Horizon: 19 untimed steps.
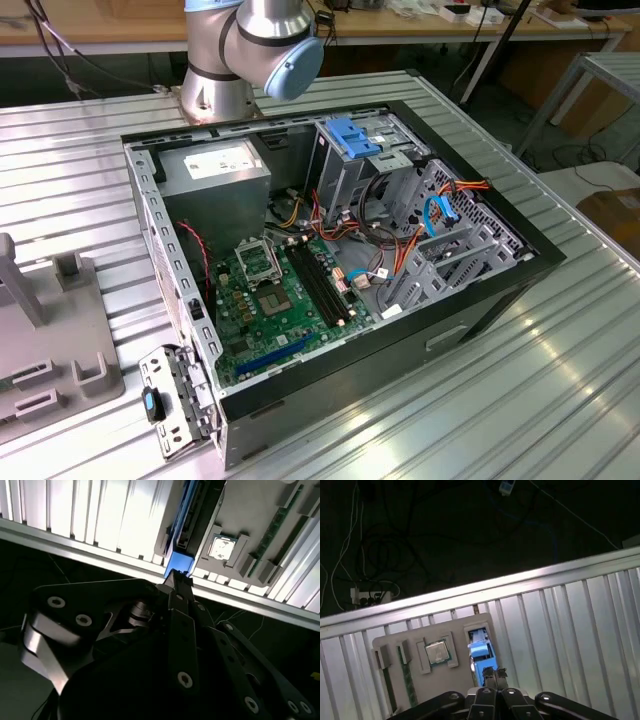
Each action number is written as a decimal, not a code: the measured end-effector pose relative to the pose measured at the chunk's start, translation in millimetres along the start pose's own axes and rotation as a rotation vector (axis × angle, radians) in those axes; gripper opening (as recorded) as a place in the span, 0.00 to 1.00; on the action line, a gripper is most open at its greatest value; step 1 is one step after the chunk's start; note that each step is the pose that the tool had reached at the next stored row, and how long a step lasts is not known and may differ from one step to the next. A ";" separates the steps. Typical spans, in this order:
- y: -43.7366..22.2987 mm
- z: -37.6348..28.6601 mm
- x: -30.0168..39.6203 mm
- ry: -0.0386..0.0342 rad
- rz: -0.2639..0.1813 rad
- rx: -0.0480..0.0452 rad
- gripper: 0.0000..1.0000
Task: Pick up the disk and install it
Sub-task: 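Pick up the disk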
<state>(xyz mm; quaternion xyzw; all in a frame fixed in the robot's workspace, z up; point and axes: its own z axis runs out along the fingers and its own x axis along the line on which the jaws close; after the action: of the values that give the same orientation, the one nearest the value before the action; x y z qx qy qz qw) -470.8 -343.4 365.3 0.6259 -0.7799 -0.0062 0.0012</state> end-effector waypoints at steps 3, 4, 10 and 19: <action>0.0 0.4 0.0 0.0004 -0.054 0.0010 0.11; 0.0 0.5 0.0 0.0004 -0.066 0.0012 0.11; 0.0 0.6 0.0 0.0012 -0.145 0.0008 0.11; -0.8 0.6 -0.2 0.0017 -0.194 0.0005 0.11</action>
<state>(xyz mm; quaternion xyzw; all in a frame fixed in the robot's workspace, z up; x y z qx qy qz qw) -470.0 -343.4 364.7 0.6985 -0.7156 -0.0056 0.0011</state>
